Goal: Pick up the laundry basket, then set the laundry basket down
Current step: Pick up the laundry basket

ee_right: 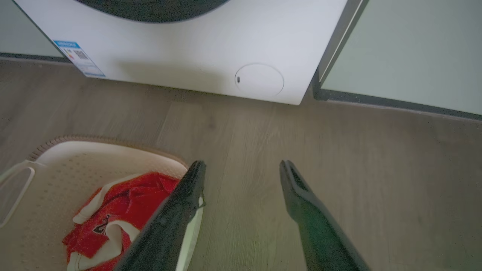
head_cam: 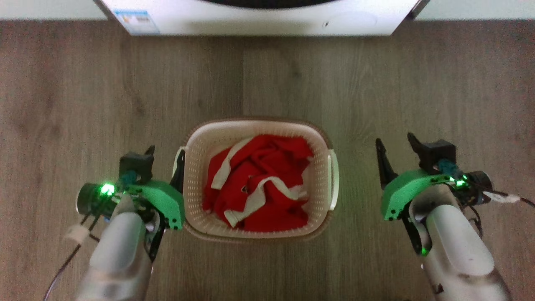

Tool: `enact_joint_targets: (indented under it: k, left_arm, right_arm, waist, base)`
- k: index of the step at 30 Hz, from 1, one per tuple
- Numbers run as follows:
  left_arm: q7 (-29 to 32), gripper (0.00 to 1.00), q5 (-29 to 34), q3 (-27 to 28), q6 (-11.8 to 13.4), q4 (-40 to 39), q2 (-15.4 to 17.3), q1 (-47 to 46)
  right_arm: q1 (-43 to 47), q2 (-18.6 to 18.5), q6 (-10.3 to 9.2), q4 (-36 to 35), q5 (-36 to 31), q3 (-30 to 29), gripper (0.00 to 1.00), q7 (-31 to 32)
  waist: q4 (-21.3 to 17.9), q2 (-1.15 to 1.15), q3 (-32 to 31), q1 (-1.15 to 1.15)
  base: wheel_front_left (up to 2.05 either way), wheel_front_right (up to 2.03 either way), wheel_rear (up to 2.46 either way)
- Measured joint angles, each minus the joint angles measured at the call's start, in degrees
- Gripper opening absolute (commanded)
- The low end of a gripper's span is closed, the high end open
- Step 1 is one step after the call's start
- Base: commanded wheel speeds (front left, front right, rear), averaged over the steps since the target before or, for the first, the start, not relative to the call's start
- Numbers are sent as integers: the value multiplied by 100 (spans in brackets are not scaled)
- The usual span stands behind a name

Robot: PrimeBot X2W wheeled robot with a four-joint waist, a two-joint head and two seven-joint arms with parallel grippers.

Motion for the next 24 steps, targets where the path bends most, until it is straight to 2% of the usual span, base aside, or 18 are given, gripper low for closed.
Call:
enact_joint_targets:
  k: [14,24]
  left_arm:
    - [0,100,-44,-281,-158,1671,-29,-1194]
    - [-1,100,-183,-594,-162,2013,-63,-1686]
  right_arm:
    - [-453,-29,0,366,377,481,100,259]
    - [-608,-60,0,535,439,553,100,505]
  waist:
    - [175,0,1103,0]
    - [272,0,1584,0]
  base:
    - [0,0,0]
    - [0,0,0]
